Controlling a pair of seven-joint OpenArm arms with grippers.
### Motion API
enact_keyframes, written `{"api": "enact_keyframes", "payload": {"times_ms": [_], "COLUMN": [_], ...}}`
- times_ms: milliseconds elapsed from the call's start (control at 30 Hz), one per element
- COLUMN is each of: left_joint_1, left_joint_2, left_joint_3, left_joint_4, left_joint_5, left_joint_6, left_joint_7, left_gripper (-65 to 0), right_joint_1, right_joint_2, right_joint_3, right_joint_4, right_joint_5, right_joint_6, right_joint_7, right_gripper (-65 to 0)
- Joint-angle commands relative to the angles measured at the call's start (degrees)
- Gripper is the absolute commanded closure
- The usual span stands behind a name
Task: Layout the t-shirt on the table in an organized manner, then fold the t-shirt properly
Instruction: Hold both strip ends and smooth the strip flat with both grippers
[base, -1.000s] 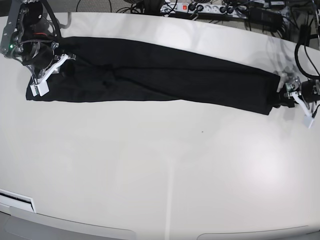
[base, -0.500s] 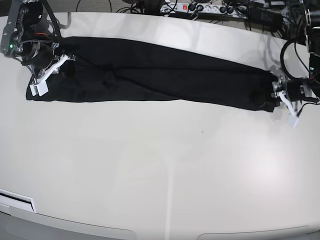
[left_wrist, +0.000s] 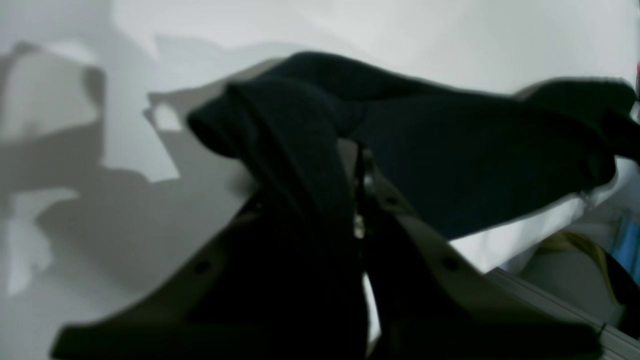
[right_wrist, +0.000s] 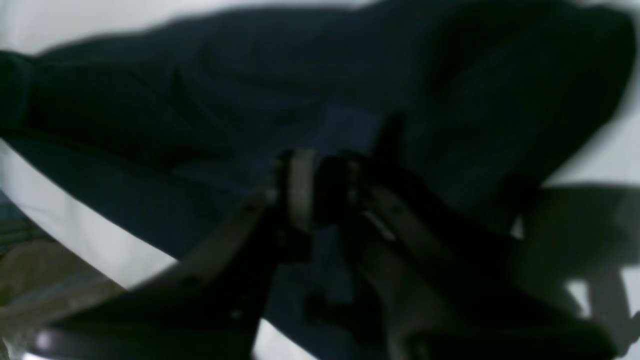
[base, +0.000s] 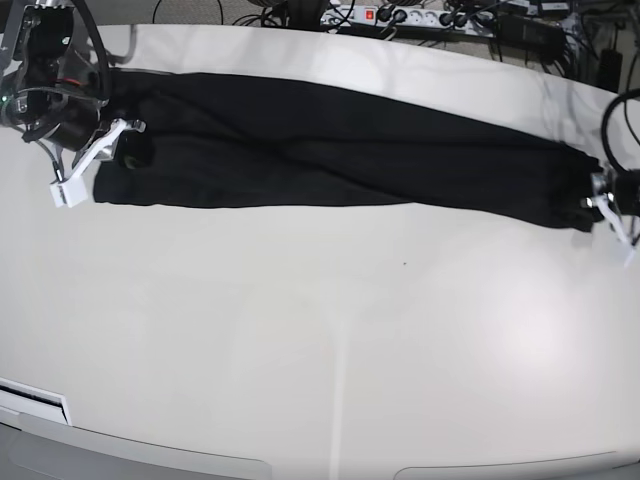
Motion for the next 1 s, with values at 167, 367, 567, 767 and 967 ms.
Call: {"api": "enact_keyframes", "payload": {"times_ms": [167,367,567,767,967], "left_joint_1": [-3.43,-3.45,-3.28,-3.08,0.02], "left_joint_2": [-4.09,-4.07,-2.67,-0.90,2.12], "left_joint_3": [-0.42,-0.44,-0.44,-0.42,-0.42], "left_joint_4": [0.68,1.05,3.52,9.40,18.47], "left_joint_5": [-11.06,-25.91,-25.91,-25.91,-25.91], "left_joint_6": [-0.34,-0.34,-0.34,0.74,1.97], "left_joint_7": [9.99,16.01,16.01,16.01,16.01], "left_gripper": [0.0,0.0,0.0,0.0,0.0], "right_joint_1": [0.26,0.28,0.26,0.31,0.24], "right_joint_2": [0.66,0.39,0.35,-1.14,-2.64], "right_joint_3": [0.22,0.20,0.20,0.20,0.20], "right_joint_4": [2.25,2.25,2.25,2.25,2.25], "right_joint_5": [4.26,4.07,3.65,3.58,-0.57], "right_joint_6": [0.32,0.32,0.32,0.32,0.32], "right_joint_7": [0.50,1.31,2.91,2.89,3.67], "right_gripper": [-18.5,-18.5,-18.4,-18.4,-18.4]}}
